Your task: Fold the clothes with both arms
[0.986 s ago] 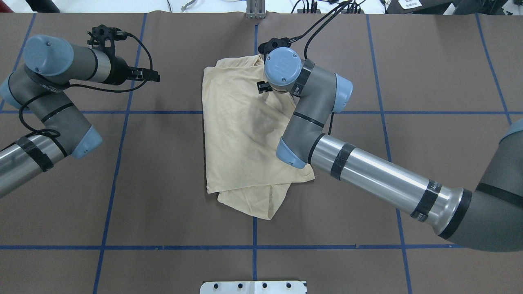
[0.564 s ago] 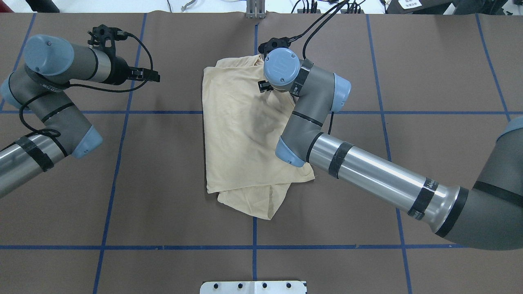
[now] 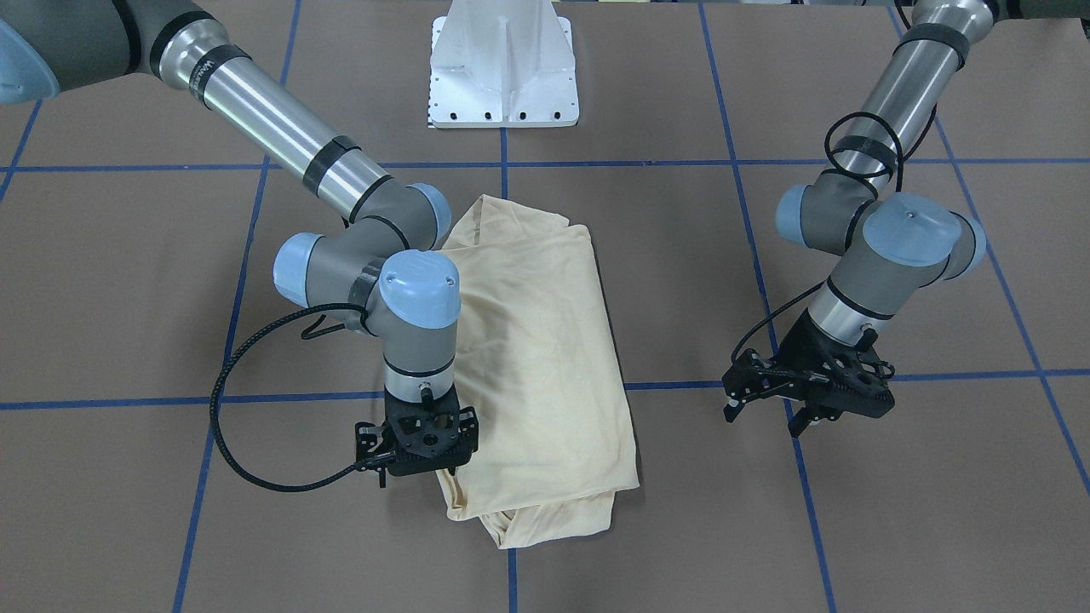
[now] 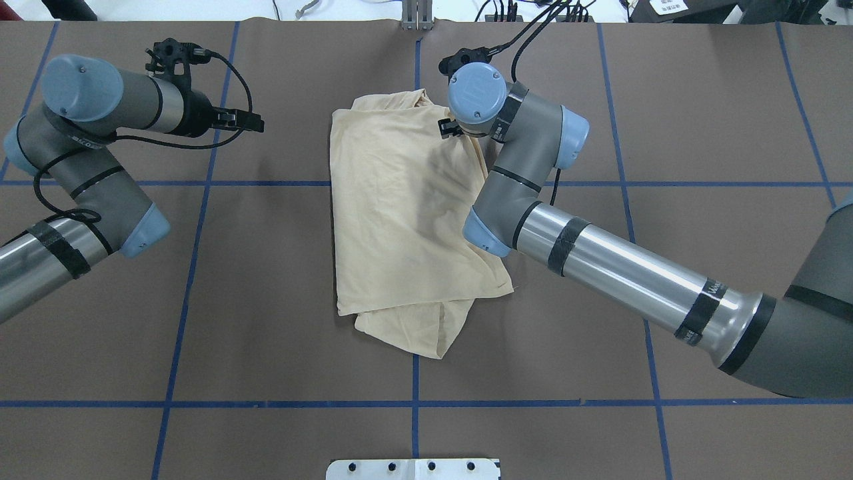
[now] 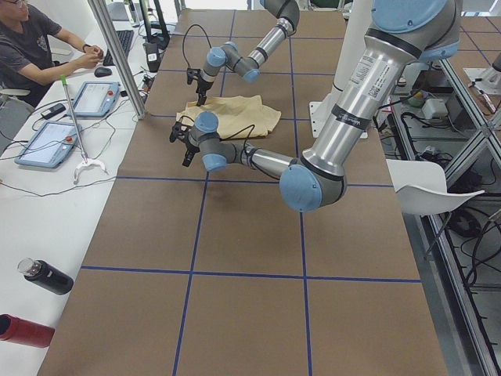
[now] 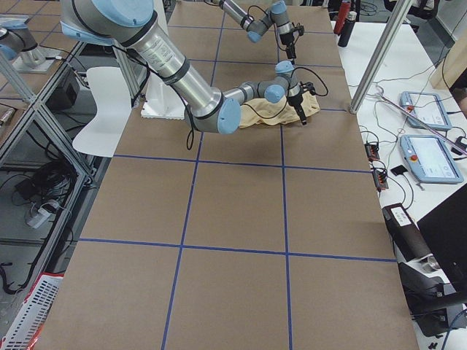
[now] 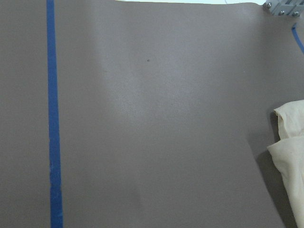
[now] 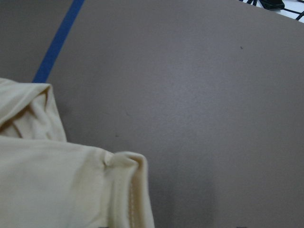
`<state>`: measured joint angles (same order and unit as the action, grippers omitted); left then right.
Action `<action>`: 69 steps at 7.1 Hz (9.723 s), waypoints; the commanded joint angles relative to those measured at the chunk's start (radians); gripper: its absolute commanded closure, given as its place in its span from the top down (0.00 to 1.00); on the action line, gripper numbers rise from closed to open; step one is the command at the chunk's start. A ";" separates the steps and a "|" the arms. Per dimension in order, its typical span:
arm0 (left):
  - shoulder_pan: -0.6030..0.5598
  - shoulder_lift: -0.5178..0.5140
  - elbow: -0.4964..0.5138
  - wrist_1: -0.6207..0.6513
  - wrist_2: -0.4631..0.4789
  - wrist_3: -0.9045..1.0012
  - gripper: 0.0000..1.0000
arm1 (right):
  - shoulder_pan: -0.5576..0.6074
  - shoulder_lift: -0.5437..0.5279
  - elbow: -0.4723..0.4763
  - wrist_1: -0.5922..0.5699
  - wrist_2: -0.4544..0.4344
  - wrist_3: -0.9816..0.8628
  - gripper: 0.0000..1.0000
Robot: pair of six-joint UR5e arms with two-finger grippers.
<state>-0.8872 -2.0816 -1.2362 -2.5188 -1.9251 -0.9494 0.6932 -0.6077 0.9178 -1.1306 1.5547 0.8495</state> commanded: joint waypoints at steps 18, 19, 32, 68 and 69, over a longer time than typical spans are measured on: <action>-0.001 0.009 -0.057 0.006 -0.006 0.000 1.00 | -0.191 -0.504 0.756 -0.196 0.415 0.510 0.81; -0.001 0.011 -0.058 0.006 -0.006 0.000 1.00 | -0.192 -0.504 0.757 -0.198 0.421 0.510 0.66; -0.001 0.003 -0.069 0.012 -0.005 0.000 1.00 | -0.230 -0.584 0.855 -0.209 0.429 0.514 0.00; 0.498 0.091 -0.416 0.244 0.095 -0.730 0.79 | -0.113 -0.534 0.926 -0.190 0.498 0.617 1.00; 0.496 0.091 -0.414 0.244 0.095 -0.729 0.79 | -0.112 -0.532 0.926 -0.190 0.498 0.617 1.00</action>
<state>-0.3899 -1.9913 -1.6533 -2.2768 -1.8301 -1.6793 0.5797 -1.1411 1.8443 -1.3208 2.0522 1.4665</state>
